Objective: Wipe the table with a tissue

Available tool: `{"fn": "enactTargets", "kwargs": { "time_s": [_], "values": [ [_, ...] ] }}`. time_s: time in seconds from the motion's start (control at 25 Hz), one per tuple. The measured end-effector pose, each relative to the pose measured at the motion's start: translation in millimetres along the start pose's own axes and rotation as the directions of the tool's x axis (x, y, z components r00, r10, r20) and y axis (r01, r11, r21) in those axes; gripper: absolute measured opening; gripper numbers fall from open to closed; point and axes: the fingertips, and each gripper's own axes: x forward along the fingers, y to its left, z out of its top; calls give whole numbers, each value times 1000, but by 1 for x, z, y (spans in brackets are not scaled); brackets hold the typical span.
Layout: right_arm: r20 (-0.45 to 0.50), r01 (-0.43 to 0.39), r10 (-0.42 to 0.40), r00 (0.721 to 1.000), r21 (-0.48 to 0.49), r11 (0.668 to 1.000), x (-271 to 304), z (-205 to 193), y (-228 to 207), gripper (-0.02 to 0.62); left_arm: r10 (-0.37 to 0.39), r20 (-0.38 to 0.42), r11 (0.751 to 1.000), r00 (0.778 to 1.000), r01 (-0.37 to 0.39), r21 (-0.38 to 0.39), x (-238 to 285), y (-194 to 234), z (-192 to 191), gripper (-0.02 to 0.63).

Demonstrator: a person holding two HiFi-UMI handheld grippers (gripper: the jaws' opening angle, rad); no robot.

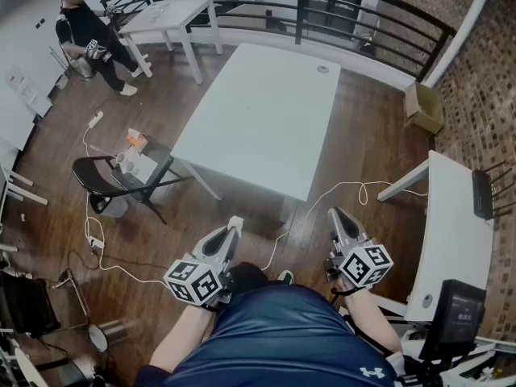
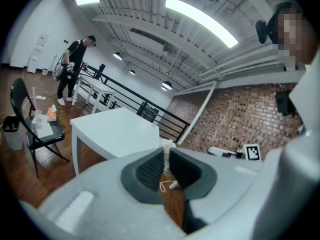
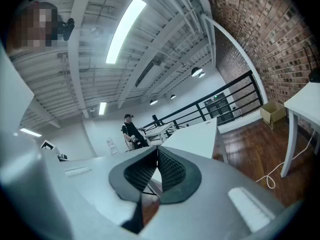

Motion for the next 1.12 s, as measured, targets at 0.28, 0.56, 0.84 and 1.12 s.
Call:
{"fn": "enactTargets", "kwargs": {
  "time_s": [0.28,0.56,0.84,1.12],
  "values": [
    [-17,5,-5,1000,3,1000,12,-1,-9,11,48,24,999,999,-48,13,2,22,16,35],
    [-37,82,-83,996,-16,996,67,11,-31,11,69,63,998,996,-69,-9,54,93,61,35],
    [-86,166,-168,982,-33,986,168,33,-48,11,32,53,998,998,-29,-57,134,171,123,35],
    [-126,200,-206,970,-64,978,252,43,-33,11,-30,15,998,999,31,-60,188,228,173,35]
  ]
}}
